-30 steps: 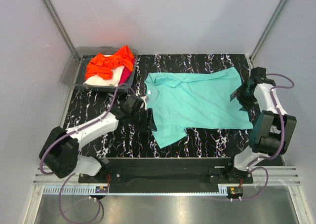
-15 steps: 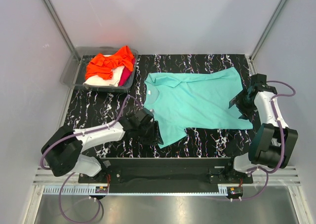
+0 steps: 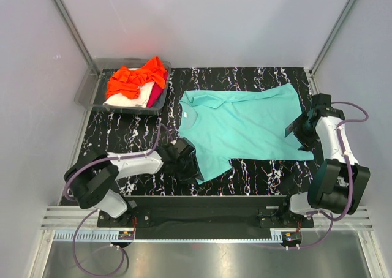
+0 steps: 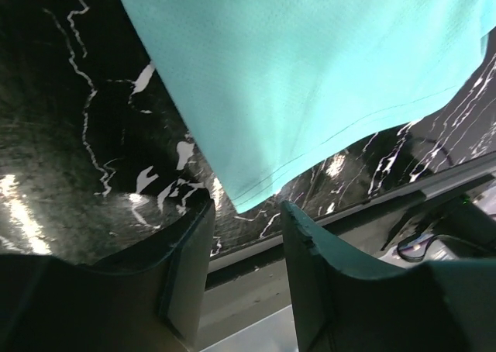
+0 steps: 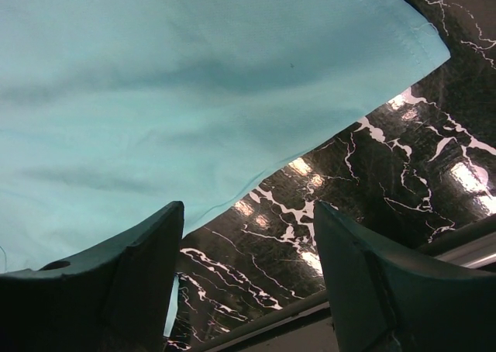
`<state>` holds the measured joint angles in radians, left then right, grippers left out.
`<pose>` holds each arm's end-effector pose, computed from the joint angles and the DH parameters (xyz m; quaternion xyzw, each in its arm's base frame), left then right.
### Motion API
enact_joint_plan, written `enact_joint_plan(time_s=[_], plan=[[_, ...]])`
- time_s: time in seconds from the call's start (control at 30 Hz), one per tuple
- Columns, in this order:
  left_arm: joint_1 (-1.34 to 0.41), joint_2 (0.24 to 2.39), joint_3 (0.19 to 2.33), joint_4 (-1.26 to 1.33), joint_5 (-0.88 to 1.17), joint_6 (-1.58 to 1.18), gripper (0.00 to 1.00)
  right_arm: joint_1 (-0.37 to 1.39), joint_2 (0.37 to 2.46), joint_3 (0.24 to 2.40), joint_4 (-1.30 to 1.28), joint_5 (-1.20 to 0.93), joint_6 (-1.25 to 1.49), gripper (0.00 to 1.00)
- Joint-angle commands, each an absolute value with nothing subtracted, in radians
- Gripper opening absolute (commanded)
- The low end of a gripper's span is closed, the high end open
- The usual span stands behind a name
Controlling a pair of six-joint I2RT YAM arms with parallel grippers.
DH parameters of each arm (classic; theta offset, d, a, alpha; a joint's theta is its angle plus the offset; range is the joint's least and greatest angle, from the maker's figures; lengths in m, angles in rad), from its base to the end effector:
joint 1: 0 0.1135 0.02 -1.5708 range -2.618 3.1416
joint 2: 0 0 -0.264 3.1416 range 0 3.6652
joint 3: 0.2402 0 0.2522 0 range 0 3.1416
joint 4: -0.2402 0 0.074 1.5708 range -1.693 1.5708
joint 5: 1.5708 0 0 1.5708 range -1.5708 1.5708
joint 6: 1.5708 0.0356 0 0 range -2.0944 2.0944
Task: Fold and stack the t-shirts
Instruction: Flatten the tshirt out
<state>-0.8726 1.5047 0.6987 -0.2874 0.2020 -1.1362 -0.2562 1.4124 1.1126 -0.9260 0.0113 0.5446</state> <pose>0.1652 -0.2080 0.1450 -0.1034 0.9614 -0.2511 0.0436 0.2584 -0.0681 0.2560 0.3849 0.9068 0.0192 0.1707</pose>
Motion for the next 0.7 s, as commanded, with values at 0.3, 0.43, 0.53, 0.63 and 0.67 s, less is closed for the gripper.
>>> enact_joint_plan(time_s=[0.3, 0.43, 0.53, 0.63, 0.67], plan=[[-0.868, 1.550, 0.677, -0.276, 0.115, -1.220, 0.17, -0.264, 1.388, 1.101, -0.936, 0.066, 0.529, 0.75], [-0.864, 1.471, 0.701, -0.324, 0.052, -1.134, 0.00, -0.288, 1.401, 1.089, -0.936, 0.046, 0.548, 0.73], [-0.864, 1.454, 0.752, -0.342, 0.066, -1.033, 0.00, -0.314, 1.420, 1.077, -0.931, 0.034, 0.567, 0.71], [-0.873, 1.448, 0.817, -0.353, 0.110, -0.925, 0.00, -0.376, 1.414, 1.043, -0.925, 0.006, 0.604, 0.65], [-0.880, 1.440, 0.828, -0.373, 0.120, -0.878, 0.00, -0.409, 1.407, 1.020, -0.919, 0.003, 0.620, 0.63]])
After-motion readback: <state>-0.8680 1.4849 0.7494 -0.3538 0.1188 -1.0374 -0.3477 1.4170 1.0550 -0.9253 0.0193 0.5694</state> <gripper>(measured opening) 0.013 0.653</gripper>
